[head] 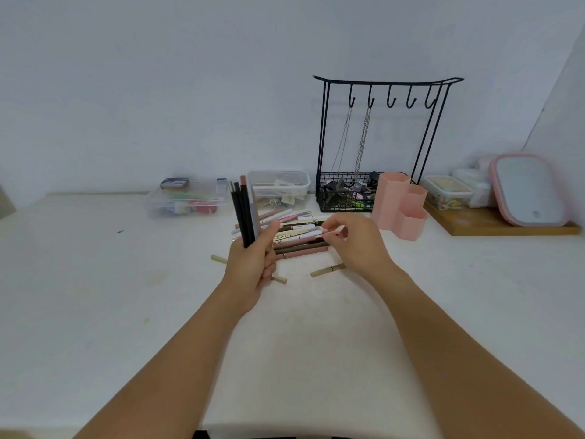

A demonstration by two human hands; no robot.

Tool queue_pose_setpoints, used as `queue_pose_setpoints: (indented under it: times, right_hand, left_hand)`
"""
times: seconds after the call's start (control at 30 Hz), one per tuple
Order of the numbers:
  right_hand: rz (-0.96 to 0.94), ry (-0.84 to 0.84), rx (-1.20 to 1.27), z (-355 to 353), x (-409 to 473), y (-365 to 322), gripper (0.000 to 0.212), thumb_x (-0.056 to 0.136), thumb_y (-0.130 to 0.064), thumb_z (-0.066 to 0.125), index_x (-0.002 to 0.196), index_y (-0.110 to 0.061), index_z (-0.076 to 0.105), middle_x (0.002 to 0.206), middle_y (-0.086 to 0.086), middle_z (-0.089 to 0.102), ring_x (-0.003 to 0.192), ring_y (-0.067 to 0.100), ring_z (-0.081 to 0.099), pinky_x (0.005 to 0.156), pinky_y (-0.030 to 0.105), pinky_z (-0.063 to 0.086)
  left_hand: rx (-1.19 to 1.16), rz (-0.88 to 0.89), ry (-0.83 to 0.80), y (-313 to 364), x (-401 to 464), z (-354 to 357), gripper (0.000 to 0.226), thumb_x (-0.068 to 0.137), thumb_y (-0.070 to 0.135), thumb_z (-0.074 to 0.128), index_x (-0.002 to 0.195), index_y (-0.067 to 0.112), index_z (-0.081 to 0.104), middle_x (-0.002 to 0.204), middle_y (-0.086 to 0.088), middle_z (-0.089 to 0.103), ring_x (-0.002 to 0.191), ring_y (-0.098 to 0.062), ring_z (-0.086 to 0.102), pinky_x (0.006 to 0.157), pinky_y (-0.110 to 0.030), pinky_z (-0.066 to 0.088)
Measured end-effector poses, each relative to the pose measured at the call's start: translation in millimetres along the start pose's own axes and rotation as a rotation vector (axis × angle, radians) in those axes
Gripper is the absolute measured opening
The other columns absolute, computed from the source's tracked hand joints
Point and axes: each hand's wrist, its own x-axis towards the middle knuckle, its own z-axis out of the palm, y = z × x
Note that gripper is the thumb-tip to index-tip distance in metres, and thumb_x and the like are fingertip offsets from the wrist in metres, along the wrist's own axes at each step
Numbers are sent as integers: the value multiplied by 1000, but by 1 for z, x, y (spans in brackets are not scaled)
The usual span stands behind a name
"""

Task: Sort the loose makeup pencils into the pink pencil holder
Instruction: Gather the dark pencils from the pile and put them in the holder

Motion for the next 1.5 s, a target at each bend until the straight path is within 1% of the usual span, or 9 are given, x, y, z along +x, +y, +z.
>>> queue_pose_setpoints:
  times: [0.13, 0.3, 0.5, 0.63, 0.8, 0.97, 1.13, 1.37, 1.5]
  right_hand:
    - [18, -127, -116, -1, -1, 21, 19, 90, -20, 68, 108, -23, 73, 108, -6, 69, 92, 10, 54, 84, 26, 44]
    - [33, -195, -161, 2, 1, 28, 20, 93, -23, 66, 112, -27, 71, 109, -10, 65, 86, 9, 52, 83, 26, 43]
    - [-17, -228, -232, 6, 3, 24, 28, 95, -23, 61, 122, -29, 64, 103, -3, 59, 88, 14, 53, 80, 31, 46]
    - [-27, -234, -245, 7, 4, 23, 17, 93, -23, 64, 110, -26, 66, 106, -4, 57, 92, 16, 53, 79, 32, 44]
    - [-22, -238, -50, 2, 0, 23, 13, 86, -9, 71, 86, -21, 67, 92, -4, 64, 75, 13, 54, 65, 23, 43]
    - [-10, -287, 37, -4, 1, 24, 19, 80, -7, 78, 96, -16, 75, 89, 0, 66, 74, 7, 56, 63, 5, 43]
    - [-18, -303, -48, -6, 2, 27, 16, 83, -14, 77, 98, -16, 79, 85, 1, 69, 73, 12, 56, 61, 15, 40]
    - [165, -160, 539, -20, -9, -2, 18, 85, -11, 74, 103, -11, 78, 78, -1, 73, 62, -2, 57, 62, 11, 44]
    - [183, -258, 862, 2, -30, -39, 17, 85, 0, 71, 102, 0, 73, 84, 15, 72, 68, 14, 66, 69, 21, 57]
  left_hand:
    - [-64, -10, 42, 0, 3, -2, 44, 94, 30, 71, 64, 21, 40, 48, 1, 32, 42, -13, 29, 41, -23, 21]
    - [4, 22, 42, -1, 1, -2, 36, 96, 33, 69, 71, 17, 47, 51, 0, 44, 43, -13, 41, 39, -22, 23]
    - [-25, 12, 64, -2, 2, -2, 38, 92, 37, 73, 73, 20, 44, 54, 4, 36, 46, -10, 30, 41, -20, 22]
    - [-41, -3, 80, -2, 3, -2, 40, 91, 37, 74, 72, 21, 44, 52, 4, 34, 46, -11, 28, 50, -27, 21]
    - [-64, -8, 115, -2, 5, -2, 30, 93, 35, 72, 77, 20, 50, 51, 3, 36, 47, -13, 30, 49, -29, 22]
    - [-37, -11, 110, -1, 3, -2, 38, 93, 37, 71, 70, 21, 45, 54, 1, 36, 47, -13, 31, 43, -24, 21]
    - [-52, -6, 112, 0, 2, -2, 35, 93, 37, 72, 73, 20, 48, 55, 1, 38, 48, -13, 32, 43, -24, 22]
    - [-29, 74, 79, 1, -2, 1, 29, 80, 32, 82, 73, 18, 58, 49, 8, 44, 42, -8, 38, 39, -18, 32]
    - [-36, 119, 7, 3, -11, 10, 18, 82, 16, 79, 88, 9, 64, 46, 10, 55, 36, -3, 48, 38, -15, 37]
